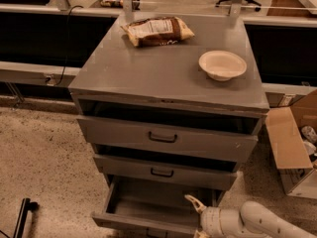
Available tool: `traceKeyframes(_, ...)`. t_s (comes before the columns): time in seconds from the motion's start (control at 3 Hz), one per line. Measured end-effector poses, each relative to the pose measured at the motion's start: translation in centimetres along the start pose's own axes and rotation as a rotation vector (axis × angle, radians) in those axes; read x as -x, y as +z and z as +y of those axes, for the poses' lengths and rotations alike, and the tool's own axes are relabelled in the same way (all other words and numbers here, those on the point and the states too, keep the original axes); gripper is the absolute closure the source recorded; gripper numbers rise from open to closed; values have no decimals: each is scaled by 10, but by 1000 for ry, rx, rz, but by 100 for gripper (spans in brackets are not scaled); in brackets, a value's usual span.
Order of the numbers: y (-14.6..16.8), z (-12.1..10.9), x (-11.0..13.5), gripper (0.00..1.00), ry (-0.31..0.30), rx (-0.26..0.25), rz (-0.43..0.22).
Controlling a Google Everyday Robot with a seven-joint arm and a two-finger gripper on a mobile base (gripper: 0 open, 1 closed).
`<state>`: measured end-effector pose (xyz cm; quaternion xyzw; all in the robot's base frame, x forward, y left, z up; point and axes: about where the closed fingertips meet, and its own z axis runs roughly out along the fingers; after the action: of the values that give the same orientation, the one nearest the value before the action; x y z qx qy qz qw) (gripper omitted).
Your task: Close bottom drawer
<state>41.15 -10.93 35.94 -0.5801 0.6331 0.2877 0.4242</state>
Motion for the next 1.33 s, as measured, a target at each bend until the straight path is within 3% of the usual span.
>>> traceKeyframes(0.33, 23, 51, -44, 0, 100, 89, -60)
traceKeyframes(0.67, 37, 87, -69, 18, 182, 102, -82)
traceKeyframes(1.33, 48, 93, -73, 66, 196, 111, -68)
